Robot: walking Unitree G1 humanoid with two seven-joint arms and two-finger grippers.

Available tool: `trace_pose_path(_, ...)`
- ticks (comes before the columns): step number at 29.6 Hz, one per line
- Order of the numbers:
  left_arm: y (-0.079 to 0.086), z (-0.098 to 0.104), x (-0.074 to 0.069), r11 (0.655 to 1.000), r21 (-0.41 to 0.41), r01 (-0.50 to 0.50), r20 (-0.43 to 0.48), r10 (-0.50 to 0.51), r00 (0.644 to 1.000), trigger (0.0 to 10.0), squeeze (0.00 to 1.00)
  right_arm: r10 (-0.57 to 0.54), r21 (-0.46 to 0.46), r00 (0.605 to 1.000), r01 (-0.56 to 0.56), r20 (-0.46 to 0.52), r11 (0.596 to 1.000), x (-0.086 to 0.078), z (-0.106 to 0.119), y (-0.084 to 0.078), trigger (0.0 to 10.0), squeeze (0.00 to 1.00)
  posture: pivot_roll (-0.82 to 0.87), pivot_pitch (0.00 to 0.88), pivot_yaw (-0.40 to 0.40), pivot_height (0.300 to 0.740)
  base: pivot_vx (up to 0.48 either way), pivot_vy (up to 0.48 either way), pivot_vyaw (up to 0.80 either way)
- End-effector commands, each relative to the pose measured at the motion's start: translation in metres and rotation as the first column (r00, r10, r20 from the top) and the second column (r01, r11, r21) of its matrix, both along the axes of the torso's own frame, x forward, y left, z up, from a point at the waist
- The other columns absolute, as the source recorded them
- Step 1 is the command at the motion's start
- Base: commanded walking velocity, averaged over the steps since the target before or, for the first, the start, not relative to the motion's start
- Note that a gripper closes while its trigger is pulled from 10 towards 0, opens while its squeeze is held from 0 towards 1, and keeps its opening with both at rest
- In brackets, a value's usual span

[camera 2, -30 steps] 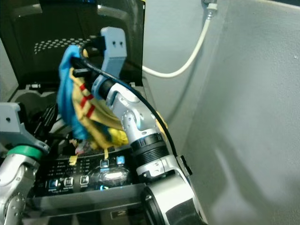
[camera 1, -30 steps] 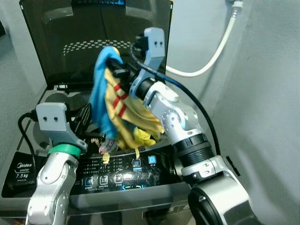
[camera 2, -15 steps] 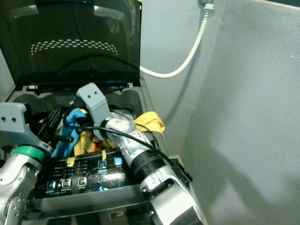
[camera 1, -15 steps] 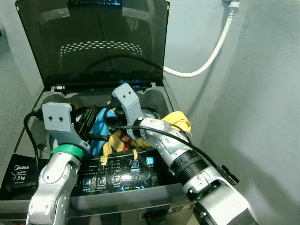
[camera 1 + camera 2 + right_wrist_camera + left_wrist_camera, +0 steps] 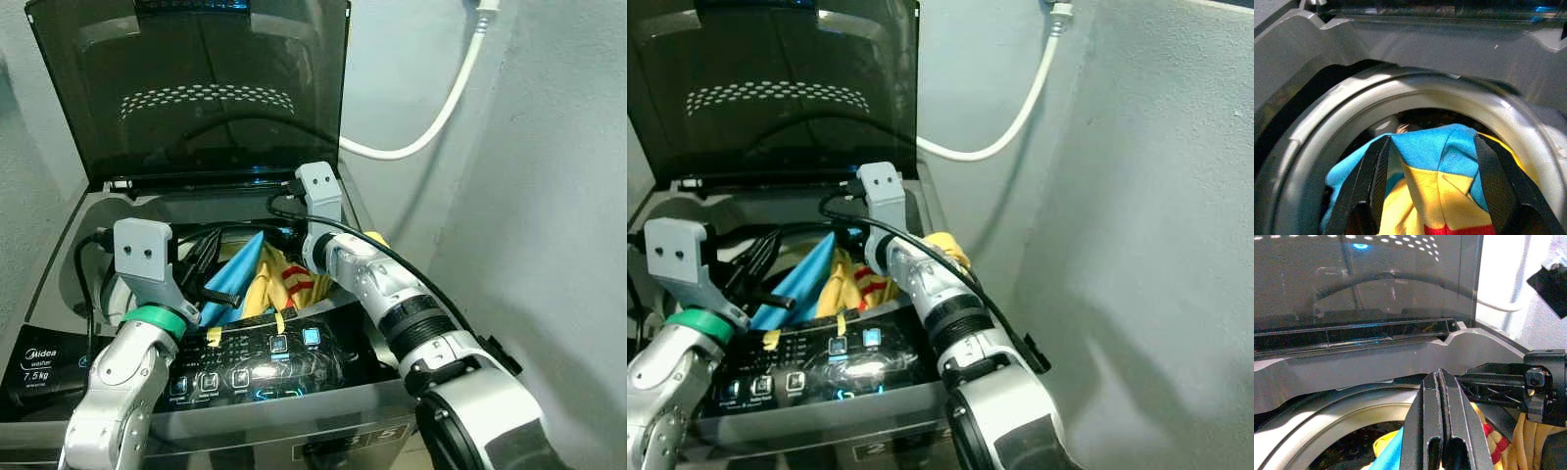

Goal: Clothes washing

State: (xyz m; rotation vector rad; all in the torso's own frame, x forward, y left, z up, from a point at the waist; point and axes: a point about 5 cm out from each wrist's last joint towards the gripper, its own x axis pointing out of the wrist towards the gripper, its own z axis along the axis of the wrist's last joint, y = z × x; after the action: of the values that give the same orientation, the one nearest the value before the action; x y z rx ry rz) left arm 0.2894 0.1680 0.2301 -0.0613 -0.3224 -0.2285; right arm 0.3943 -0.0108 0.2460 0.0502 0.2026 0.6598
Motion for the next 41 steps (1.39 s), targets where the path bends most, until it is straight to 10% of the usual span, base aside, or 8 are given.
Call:
trace_pose_path(1, 0.000, -0.003, -0.004, 1.000, 0.012, 0.018, -0.019, -0.018, 1.000, 10.0, 0.00, -0.004, 0.029, 1.000, 0.003, 0.018, 1.000, 0.002, 0.017, -0.005, 10.0, 0.00, 0.05, 0.059, 0.097, 0.740, 0.000, 0.000, 0.00)
trace_pose_path(9, 0.006, -0.023, -0.003, 0.994, 0.105, 0.004, -0.159, 0.013, 0.987, 10.0, 0.00, 0.005, 0.063, 0.996, -0.010, 0.088, 0.998, 0.002, 0.043, -0.024, 10.0, 0.00, 0.05, 0.063, 0.112, 0.740, 0.000, 0.000, 0.00)
trace_pose_path(14, 0.022, -0.064, -0.015, 0.969, 0.222, 0.105, -0.505, 0.023, 0.863, 10.0, 0.00, -0.138, 0.241, 0.941, 0.063, 0.309, 0.969, -0.007, 0.108, -0.078, 10.0, 0.00, 0.06, 0.066, 0.127, 0.740, 0.000, 0.000, 0.00)
trace_pose_path(19, 0.021, -0.056, -0.018, 0.969, 0.214, 0.122, -0.495, -0.001, 0.869, 10.0, 0.00, -0.235, 0.205, 0.872, 0.160, 0.428, 0.966, -0.017, 0.127, -0.109, 10.0, 0.00, 0.06, 0.065, 0.133, 0.740, 0.000, 0.000, 0.00)
trace_pose_path(22, 0.019, -0.053, -0.018, 0.969, 0.211, 0.129, -0.489, -0.010, 0.872, 10.0, 0.00, -0.250, 0.123, 0.851, 0.218, 0.462, 0.968, -0.019, 0.126, -0.117, 10.0, 0.25, 0.06, 0.063, 0.136, 0.740, 0.000, 0.000, 0.00)
trace_pose_path(23, 0.018, -0.052, -0.019, 0.968, 0.212, 0.136, -0.485, -0.017, 0.874, 10.0, 0.00, -0.233, 0.043, 0.861, 0.240, 0.452, 0.970, -0.021, 0.119, -0.124, 10.0, 1.00, 0.06, 0.063, 0.136, 0.740, 0.000, 0.000, 0.00)
trace_pose_path(27, 0.016, -0.042, -0.021, 0.961, 0.220, 0.166, -0.429, -0.058, 0.901, 10.0, 0.00, -0.077, -0.113, 0.938, 0.122, 0.337, 0.986, -0.039, 0.092, -0.131, 10.0, 1.00, 0.05, 0.059, 0.139, 0.740, 0.000, 0.000, 0.00)
trace_pose_path(41, 0.011, -0.007, -0.020, 0.981, 0.123, 0.150, -0.169, -0.128, 0.977, 10.0, 0.00, 0.103, -0.374, 0.973, -0.019, 0.208, 0.927, -0.064, 0.020, -0.118, 10.0, 1.00, 0.05, 0.043, 0.141, 0.740, 0.000, 0.000, 0.00)
